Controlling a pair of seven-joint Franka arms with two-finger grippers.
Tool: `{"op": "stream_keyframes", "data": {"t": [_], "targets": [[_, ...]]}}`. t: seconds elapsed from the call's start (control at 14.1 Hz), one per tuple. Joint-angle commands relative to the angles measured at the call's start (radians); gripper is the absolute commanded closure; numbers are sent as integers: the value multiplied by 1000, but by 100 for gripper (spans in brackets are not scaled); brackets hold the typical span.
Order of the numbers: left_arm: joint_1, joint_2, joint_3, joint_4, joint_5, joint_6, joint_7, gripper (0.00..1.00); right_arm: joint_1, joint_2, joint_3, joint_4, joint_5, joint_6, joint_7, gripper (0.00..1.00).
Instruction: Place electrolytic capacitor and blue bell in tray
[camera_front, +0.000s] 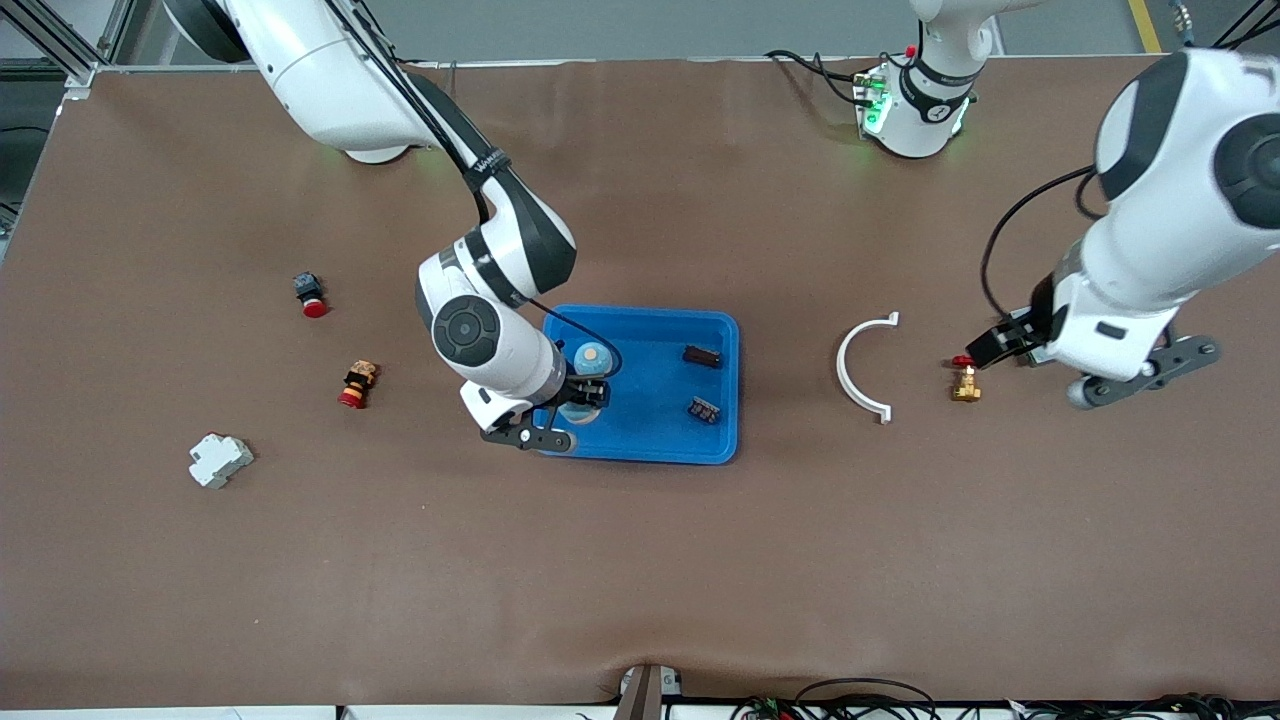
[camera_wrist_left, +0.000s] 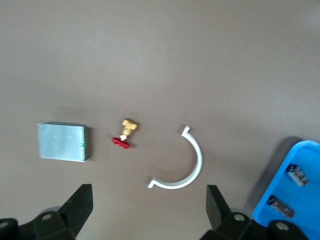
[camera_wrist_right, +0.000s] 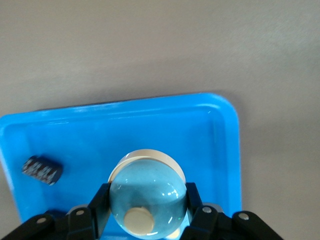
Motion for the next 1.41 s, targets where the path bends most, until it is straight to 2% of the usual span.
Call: {"op": "stream_keyframes", "data": {"t": [0.0, 0.21, 0.85, 1.13, 1.2, 1.27, 1.34], "targets": [[20, -61, -10, -11, -22, -40, 62, 0, 18, 35, -3, 28, -55, 8, 26, 93], [20, -64, -7, 60, -34, -117, 98, 0, 20, 57, -3, 26, -56, 34, 32, 92], [46, -71, -11, 140, -37, -209, 167, 0, 24, 134, -3, 26, -55, 90, 30, 92], [46, -146, -2, 131, -46, -247, 249, 0, 30, 141, -3, 26, -55, 90, 30, 90], [40, -165, 19, 127, -60, -249, 278, 0, 31, 143, -3, 26, -55, 90, 30, 88], [21, -184, 62, 114, -89, -249, 295, 0, 31, 143, -3, 26, -55, 90, 30, 82], [-18, -201, 111, 97, -130, -252, 297, 0, 29, 143, -3, 26, -55, 90, 26, 66]]}}
